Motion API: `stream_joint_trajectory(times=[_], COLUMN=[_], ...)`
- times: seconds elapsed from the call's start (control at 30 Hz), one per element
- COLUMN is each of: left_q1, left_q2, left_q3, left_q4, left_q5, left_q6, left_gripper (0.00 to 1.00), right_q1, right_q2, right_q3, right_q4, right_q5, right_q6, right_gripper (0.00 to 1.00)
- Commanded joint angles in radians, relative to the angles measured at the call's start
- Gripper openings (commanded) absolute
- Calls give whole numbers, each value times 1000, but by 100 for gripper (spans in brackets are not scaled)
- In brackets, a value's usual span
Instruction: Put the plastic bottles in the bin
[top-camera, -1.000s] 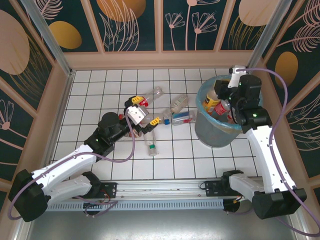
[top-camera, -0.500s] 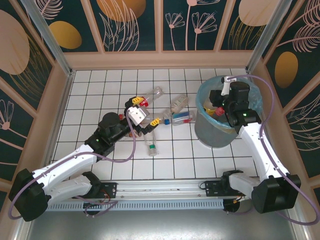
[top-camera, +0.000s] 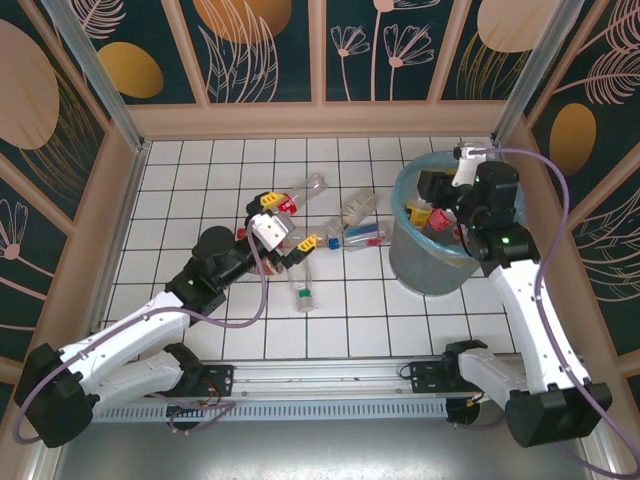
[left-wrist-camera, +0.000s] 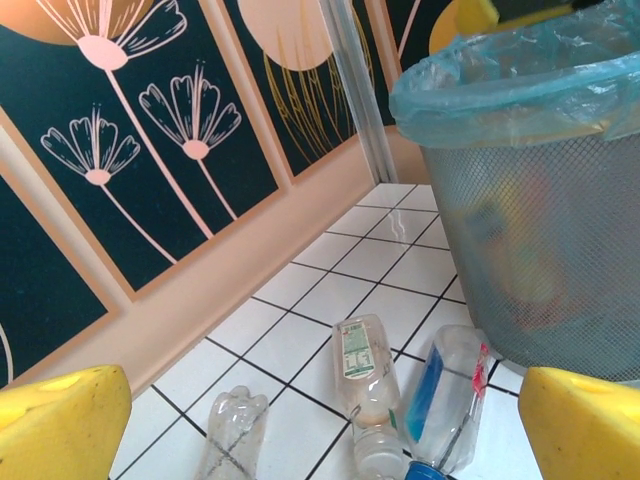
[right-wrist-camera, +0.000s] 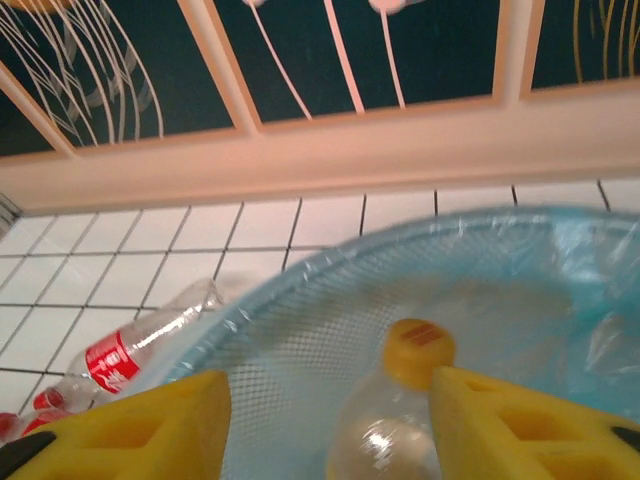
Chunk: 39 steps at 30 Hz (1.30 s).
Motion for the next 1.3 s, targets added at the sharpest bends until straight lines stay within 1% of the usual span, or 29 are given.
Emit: stream_joint_trajectory(times=[0.0, 0.13, 0.23, 0.33, 0.4, 0.47, 0.57, 0.63, 0.7, 0.77, 0.83, 0.87, 0.97, 1.0, 1.03, 1.13, 1.17, 1.27], left_q1=[-2, -2, -1, -2, -2, -1, -1, -1, -1, 2, 30, 75, 243, 278, 296, 301, 301, 310], left_q2=[-22, -17, -10, -8, 1, 21, 78, 132, 186, 223, 251, 265, 309, 320, 328, 353, 360, 363], left_q3=[-16, -21, -19, -19, -1, 43, 139, 212, 277, 312, 333, 344, 386, 389, 389, 391, 390, 381], left_q4=[-3, 11, 11, 7, -25, -91, -247, -372, -493, -575, -627, -652, -695, -696, -696, -708, -719, -733], left_q5=[-27, -33, -23, -36, -73, -122, -255, -339, -385, -383, -370, -329, -165, -122, -93, -27, -17, -42], left_q6=[23, 23, 16, 3, -22, -64, -190, -276, -360, -403, -457, -506, -693, -737, -760, -780, -780, -798], left_gripper=[99, 99, 99, 99, 99, 99, 99, 99, 99, 98, 97, 97, 96, 97, 97, 96, 96, 96], right_q1=[-2, -2, -2, -1, 6, 21, 77, 144, 230, 316, 376, 413, 474, 489, 506, 552, 562, 585], right_q2=[-23, 13, 59, 73, 69, 63, 48, 23, -2, -18, -25, -24, -4, 3, 7, 10, 11, 31], right_q3=[43, 77, 114, 109, 94, 98, 116, 109, 86, 56, 21, 9, -7, -9, -10, -32, -44, -70], right_q4=[29, 31, 4, 17, 40, 46, 52, 87, 145, 194, 237, 253, 278, 283, 288, 309, 316, 334], right_q5=[-7, 7, 35, -10, -50, -50, -2, 36, 66, 83, 95, 95, 106, 109, 114, 121, 114, 74], right_q6=[-1, -9, 1, 20, 31, 33, 25, -5, -77, -148, -206, -230, -270, -280, -290, -319, -322, -289], right_gripper=[56, 52, 46, 41, 40, 39, 39, 39, 39, 39, 40, 40, 41, 41, 41, 41, 41, 42])
